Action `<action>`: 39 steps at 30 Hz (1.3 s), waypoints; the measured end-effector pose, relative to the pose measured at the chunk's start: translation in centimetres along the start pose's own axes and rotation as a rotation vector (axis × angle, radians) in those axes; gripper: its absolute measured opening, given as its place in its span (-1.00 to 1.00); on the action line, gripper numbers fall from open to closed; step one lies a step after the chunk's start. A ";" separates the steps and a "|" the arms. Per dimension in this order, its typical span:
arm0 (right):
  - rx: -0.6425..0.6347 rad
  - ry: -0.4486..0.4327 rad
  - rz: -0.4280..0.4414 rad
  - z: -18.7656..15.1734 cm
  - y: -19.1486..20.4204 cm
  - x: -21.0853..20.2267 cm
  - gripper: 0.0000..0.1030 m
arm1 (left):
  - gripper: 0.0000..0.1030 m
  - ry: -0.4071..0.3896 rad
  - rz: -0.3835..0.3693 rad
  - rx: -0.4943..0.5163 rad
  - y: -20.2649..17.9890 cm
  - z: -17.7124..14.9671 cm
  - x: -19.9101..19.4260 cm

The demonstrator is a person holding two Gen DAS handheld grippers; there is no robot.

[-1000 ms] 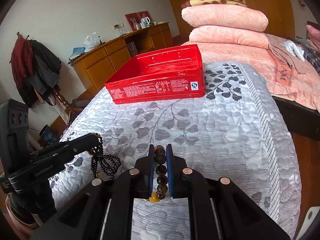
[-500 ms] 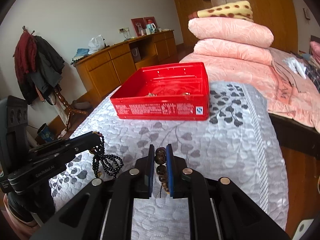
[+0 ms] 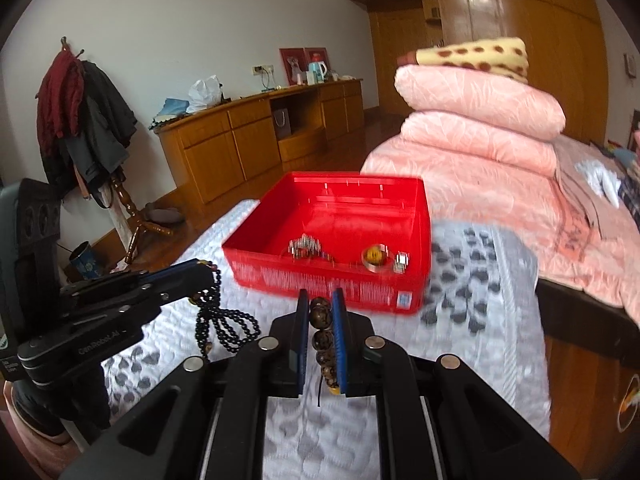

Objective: Organize jewelry
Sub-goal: 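Carry the black strand into the tin with the left tool while the right tool drops the wooden strand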

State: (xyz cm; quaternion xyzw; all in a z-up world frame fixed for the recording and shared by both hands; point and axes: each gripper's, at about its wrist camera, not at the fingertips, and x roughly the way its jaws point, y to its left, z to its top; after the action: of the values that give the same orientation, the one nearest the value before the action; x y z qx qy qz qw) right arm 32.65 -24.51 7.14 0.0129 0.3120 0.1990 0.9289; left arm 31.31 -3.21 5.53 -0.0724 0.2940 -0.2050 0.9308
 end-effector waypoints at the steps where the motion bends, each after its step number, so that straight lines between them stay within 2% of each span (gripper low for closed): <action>1: -0.008 -0.007 -0.002 0.6 0.0 0.1 -0.78 | -0.85 -0.007 0.000 0.004 0.1 0.6 0.2; 8: -0.032 -0.053 -0.004 5.3 -0.3 1.5 -0.78 | -0.85 -0.053 0.008 0.019 1.2 6.2 2.3; 12: -0.010 -0.049 0.000 7.3 -1.4 4.0 -0.78 | -0.85 -0.039 0.030 0.011 2.1 8.3 4.8; 22: 0.046 0.037 -0.018 7.8 -3.9 11.4 -0.78 | -0.85 0.063 0.101 -0.039 5.2 8.3 11.7; 24: 0.055 0.052 -0.016 7.7 -4.2 12.4 -0.78 | -0.85 0.070 0.127 -0.040 5.8 8.3 12.7; 28: 0.063 0.070 -0.023 7.3 -4.5 13.5 -0.77 | -0.84 0.092 0.134 -0.056 6.6 8.5 14.2; 29: 0.064 0.075 -0.030 7.2 -4.6 13.7 -0.75 | -0.80 0.100 0.137 -0.055 6.7 8.5 14.6; 31: 0.070 0.076 -0.050 7.0 -4.9 13.7 -0.35 | -0.63 0.124 0.140 -0.055 6.9 8.5 15.1; 33: 0.070 0.066 -0.062 7.1 -5.1 13.3 -0.34 | -0.10 0.123 0.145 -0.060 6.9 8.4 14.9; 37: 0.077 0.047 -0.075 7.1 -5.2 12.0 -0.31 | -0.04 0.093 0.162 -0.039 6.6 8.5 13.7; 39: 0.069 0.036 -0.087 7.1 -5.0 11.3 -0.19 | 0.14 0.071 0.167 -0.037 6.4 8.6 12.5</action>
State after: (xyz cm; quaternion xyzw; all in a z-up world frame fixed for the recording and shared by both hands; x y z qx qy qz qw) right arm 46.78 -24.14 5.64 0.0278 0.3354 0.1479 0.9300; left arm 47.73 -2.65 4.45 -0.0577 0.3355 -0.1238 0.9321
